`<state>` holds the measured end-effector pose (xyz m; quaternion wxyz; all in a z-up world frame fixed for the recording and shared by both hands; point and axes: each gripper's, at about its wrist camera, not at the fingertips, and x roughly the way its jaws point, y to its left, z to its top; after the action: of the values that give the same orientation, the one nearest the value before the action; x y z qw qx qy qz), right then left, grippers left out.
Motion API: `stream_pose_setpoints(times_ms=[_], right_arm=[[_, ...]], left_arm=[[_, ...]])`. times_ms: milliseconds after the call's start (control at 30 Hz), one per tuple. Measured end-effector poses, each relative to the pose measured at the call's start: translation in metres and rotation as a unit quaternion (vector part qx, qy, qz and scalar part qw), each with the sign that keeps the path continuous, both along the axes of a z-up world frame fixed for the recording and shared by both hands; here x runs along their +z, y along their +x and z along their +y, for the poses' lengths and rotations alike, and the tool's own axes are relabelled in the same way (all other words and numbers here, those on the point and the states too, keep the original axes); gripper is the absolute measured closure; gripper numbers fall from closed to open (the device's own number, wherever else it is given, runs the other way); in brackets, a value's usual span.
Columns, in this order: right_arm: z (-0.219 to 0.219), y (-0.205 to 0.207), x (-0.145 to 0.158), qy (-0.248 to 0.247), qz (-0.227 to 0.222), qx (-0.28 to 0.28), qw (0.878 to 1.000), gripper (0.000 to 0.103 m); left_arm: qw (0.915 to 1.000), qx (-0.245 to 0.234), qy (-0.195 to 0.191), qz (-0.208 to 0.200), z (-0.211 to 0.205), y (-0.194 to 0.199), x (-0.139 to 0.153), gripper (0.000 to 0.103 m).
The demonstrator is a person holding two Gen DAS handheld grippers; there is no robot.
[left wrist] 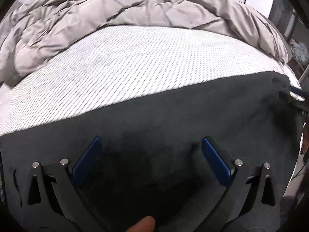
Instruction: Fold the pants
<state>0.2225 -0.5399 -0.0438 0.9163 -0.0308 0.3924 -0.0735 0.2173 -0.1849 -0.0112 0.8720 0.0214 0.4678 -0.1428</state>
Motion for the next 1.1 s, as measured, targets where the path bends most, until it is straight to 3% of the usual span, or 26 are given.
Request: stream_pose_setpoints(times_ms=[67, 167, 233, 300, 333, 400, 433, 467, 533, 567, 633, 733, 833, 900, 1000, 1100], right_arm=[[0.03, 0.022, -0.007, 0.021, 0.018, 0.048, 0.998, 0.001], [0.071, 0.053, -0.029, -0.002, 0.054, 0.098, 0.994, 0.001], [0.083, 0.054, -0.038, 0.012, 0.063, 0.118, 0.991, 0.001], [0.054, 0.062, -0.039, 0.037, 0.062, 0.076, 0.995, 0.002], [0.031, 0.064, -0.039, 0.005, 0.055, 0.01, 0.998, 0.002], [-0.006, 0.063, -0.037, -0.047, 0.042, -0.085, 0.994, 0.001], [-0.023, 0.061, -0.037, -0.046, 0.04, -0.112, 0.992, 0.002], [-0.032, 0.058, -0.036, -0.023, 0.037, -0.109, 0.993, 0.002], [-0.024, 0.057, -0.032, -0.047, 0.031, -0.107, 0.993, 0.002], [-0.01, 0.055, -0.029, -0.081, 0.03, -0.1, 0.991, 0.002], [0.013, 0.045, -0.018, -0.089, 0.016, -0.068, 0.994, 0.002], [0.052, 0.03, -0.009, -0.036, 0.005, 0.011, 0.999, 0.002], [0.092, 0.035, -0.02, 0.008, 0.033, 0.099, 0.994, 0.002], [0.104, 0.043, -0.037, -0.017, 0.069, 0.105, 0.992, 0.002], [0.107, 0.039, -0.043, -0.034, 0.074, 0.101, 0.991, 0.002], [0.096, 0.034, -0.043, -0.035, 0.076, 0.078, 0.993, 0.001]], left_arm=[[0.9996, -0.023, 0.008, 0.016, -0.017, 0.019, -0.006, 0.001], [0.9978, -0.037, 0.041, 0.036, -0.03, 0.035, -0.028, 0.0], [0.9987, -0.034, 0.017, 0.036, -0.025, 0.035, -0.032, 0.0], [0.9989, -0.027, 0.015, 0.034, -0.015, 0.036, -0.031, 0.0], [0.999, -0.023, 0.015, 0.035, -0.01, 0.038, -0.031, 0.0], [0.9992, -0.013, 0.007, 0.038, 0.0, 0.041, -0.032, 0.0], [0.9992, -0.009, 0.002, 0.038, 0.003, 0.042, -0.033, 0.0], [0.9992, -0.007, 0.002, 0.039, 0.004, 0.043, -0.033, 0.0], [0.9993, -0.003, 0.01, 0.036, 0.003, 0.042, -0.03, 0.0], [0.9995, 0.004, 0.014, 0.029, -0.001, 0.04, -0.023, 0.001], [0.9999, -0.004, -0.005, 0.012, -0.009, 0.036, -0.012, 0.001], [0.9989, -0.039, -0.026, -0.003, -0.043, 0.034, -0.003, 0.001], [0.9976, -0.063, 0.021, 0.017, -0.069, 0.035, -0.026, 0.0], [0.998, -0.06, 0.01, 0.017, -0.062, 0.036, -0.03, 0.0], [0.9985, -0.012, 0.052, 0.009, -0.028, 0.047, -0.029, 0.0], [0.9972, 0.057, 0.034, 0.034, 0.03, 0.046, -0.035, 0.0]])
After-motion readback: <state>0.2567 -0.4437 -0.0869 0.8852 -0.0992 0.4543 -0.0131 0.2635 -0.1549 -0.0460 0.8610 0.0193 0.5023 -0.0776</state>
